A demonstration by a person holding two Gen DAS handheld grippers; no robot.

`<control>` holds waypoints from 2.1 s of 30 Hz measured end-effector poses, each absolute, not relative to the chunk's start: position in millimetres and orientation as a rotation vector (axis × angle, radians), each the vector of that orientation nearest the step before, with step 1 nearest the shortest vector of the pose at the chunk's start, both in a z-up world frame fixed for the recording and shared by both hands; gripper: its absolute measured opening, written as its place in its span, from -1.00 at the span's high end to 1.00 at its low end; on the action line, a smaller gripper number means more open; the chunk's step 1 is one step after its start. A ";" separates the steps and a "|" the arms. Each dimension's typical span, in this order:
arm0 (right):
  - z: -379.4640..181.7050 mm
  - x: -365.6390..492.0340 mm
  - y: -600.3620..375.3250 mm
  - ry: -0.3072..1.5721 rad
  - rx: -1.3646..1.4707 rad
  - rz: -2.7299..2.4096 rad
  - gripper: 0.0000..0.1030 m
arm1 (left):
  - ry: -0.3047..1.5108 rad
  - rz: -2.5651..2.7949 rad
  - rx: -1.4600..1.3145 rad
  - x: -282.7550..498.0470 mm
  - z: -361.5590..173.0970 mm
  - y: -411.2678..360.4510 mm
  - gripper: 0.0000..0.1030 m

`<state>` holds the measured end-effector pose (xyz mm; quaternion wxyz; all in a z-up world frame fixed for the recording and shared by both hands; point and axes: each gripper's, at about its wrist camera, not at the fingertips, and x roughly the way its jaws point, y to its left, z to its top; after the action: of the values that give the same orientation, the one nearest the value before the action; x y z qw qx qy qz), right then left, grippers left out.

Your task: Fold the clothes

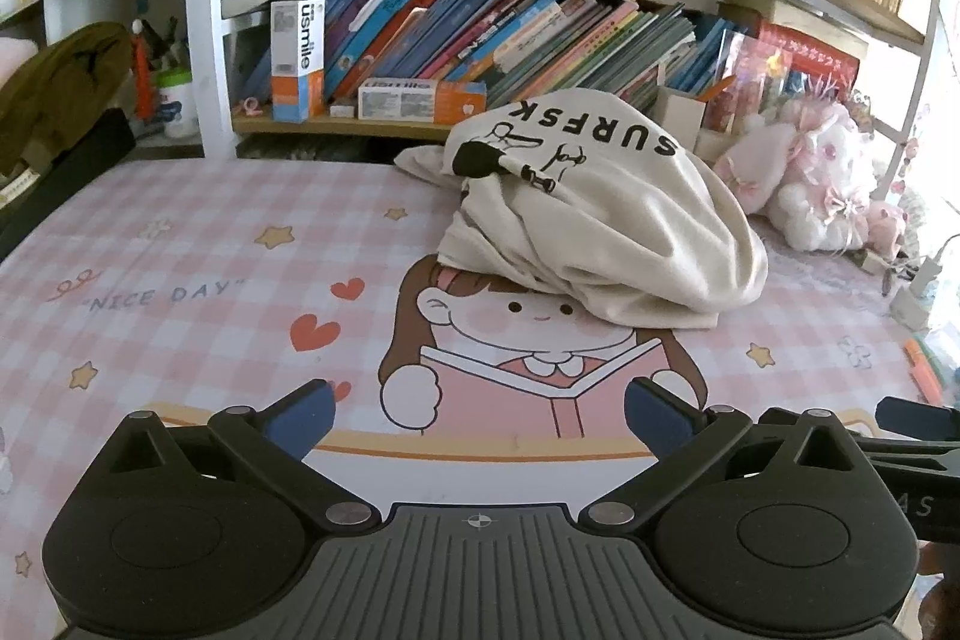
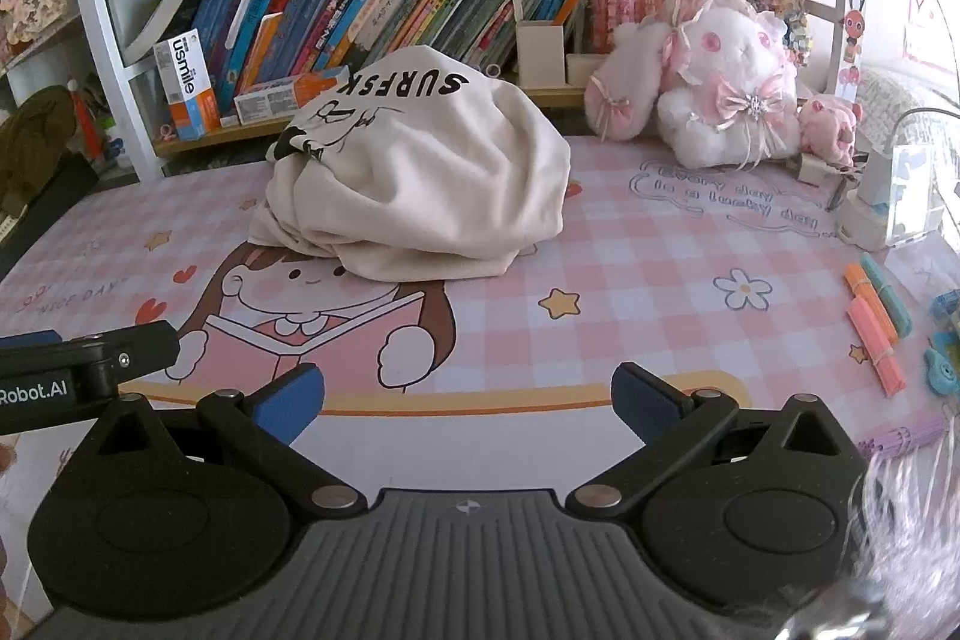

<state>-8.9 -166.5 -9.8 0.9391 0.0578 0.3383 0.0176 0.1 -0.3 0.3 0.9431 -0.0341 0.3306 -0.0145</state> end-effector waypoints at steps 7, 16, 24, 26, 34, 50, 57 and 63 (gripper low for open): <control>-9.0 -7.3 -165.7 0.695 0.118 0.035 -1.00 | 0.668 -0.037 -0.071 2.7 1.6 -0.3 -1.00; -12.7 -6.4 -166.7 0.701 0.116 0.038 -1.00 | 0.677 -0.039 -0.069 0.9 -4.2 4.0 -1.00; -14.2 -5.8 -166.1 0.708 0.116 0.039 -1.00 | 0.689 -0.034 -0.065 2.1 -2.4 2.8 -1.00; -14.3 -5.4 -166.1 0.708 0.115 0.039 -1.00 | 0.691 -0.033 -0.065 2.4 -2.5 2.9 -1.00; -15.1 -4.6 -165.6 0.712 0.114 0.042 -1.00 | 0.699 -0.033 -0.065 3.4 -2.5 2.4 -1.00; -18.4 -1.4 -166.7 0.728 0.123 0.044 -1.00 | 0.722 -0.034 -0.058 8.1 -4.2 0.7 -1.00; -19.3 0.5 -166.3 0.738 0.128 0.048 -1.00 | 0.733 -0.034 -0.059 9.0 -5.2 1.1 -1.00; -20.8 1.3 -167.2 0.746 0.133 0.051 -1.00 | 0.740 -0.031 -0.055 10.3 -5.7 0.0 -1.00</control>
<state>1.3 -167.2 -20.8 0.9288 0.0648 0.3640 0.0250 10.3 0.0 -5.7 0.9319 -0.0267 0.3615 -0.0151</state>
